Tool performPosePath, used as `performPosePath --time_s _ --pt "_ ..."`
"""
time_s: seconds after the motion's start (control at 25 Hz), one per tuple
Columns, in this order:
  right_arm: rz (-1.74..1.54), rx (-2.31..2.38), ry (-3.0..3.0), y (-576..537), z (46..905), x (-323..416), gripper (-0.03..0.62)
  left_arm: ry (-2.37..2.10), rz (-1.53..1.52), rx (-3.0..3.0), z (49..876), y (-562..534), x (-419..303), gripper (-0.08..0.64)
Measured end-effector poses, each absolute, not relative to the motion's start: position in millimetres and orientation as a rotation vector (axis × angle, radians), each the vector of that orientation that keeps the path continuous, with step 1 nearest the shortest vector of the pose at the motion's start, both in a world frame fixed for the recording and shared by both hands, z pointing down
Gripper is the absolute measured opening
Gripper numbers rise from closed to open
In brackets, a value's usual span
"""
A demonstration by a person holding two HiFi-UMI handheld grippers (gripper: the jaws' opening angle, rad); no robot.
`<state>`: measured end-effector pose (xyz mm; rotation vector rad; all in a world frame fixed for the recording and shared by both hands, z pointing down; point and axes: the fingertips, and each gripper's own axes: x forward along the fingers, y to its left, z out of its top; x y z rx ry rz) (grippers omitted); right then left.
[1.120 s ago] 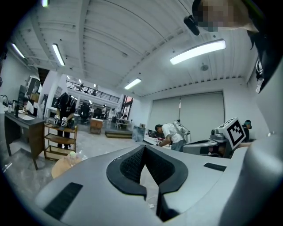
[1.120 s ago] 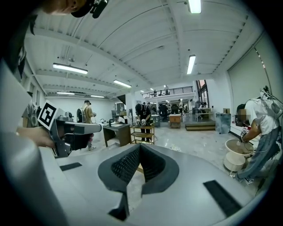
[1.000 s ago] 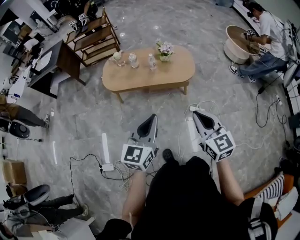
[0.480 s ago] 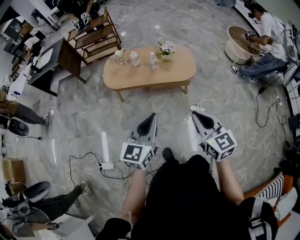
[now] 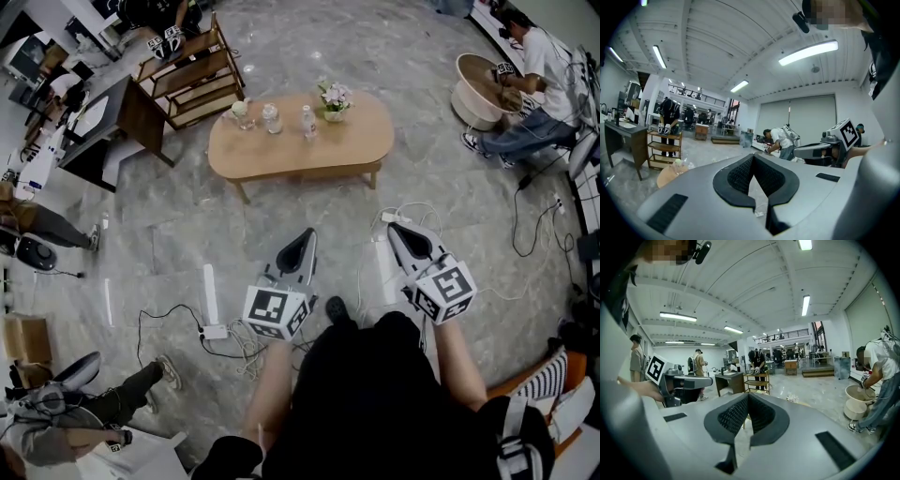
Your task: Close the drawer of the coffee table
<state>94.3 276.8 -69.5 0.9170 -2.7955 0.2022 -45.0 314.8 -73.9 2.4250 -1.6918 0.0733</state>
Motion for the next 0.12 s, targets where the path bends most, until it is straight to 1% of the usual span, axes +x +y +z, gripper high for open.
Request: performPosePath --time_s 0.12 --pt "0.191 0.920 -2.792 274.3 -73.3 93.9 0.011 -1.693 0.081 2.418 -75.7 312.9 -47.1 0.011"
